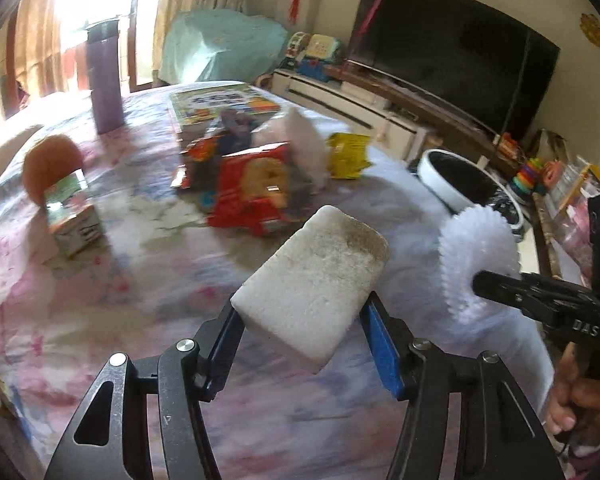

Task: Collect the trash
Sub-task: 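Carry the white mesh and foam block in both grippers over the trash bin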

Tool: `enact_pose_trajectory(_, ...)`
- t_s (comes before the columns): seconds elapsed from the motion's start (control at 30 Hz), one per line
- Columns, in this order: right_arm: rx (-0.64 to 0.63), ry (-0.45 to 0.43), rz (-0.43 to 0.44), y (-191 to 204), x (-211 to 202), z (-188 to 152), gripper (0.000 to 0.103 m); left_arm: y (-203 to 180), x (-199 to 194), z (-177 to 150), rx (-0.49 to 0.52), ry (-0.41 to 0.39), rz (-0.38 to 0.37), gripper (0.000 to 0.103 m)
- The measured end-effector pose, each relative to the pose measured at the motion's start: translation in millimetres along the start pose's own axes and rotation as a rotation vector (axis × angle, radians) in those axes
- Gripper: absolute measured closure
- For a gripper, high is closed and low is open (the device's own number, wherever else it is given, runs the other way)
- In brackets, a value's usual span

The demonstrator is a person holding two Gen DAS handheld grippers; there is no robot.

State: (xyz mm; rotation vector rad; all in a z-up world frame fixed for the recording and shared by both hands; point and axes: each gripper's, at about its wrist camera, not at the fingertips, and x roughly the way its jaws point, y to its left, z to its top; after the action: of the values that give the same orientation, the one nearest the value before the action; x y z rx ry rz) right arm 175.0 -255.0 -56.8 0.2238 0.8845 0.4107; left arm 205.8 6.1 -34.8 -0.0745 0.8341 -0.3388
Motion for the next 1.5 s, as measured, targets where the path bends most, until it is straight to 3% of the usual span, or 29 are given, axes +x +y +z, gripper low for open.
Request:
enact_pose_trajectory(0.47,0.069,-0.089,-0.104,-51,-36,14,0.072,-49,28,23,0.028,0.002,-0.082,0.045)
enact_pose_trajectory(1.5,0.158,-0.179,-0.203,-120,-71,35,0.071,-116,76,67,0.108,0.013,-0.113,0.045)
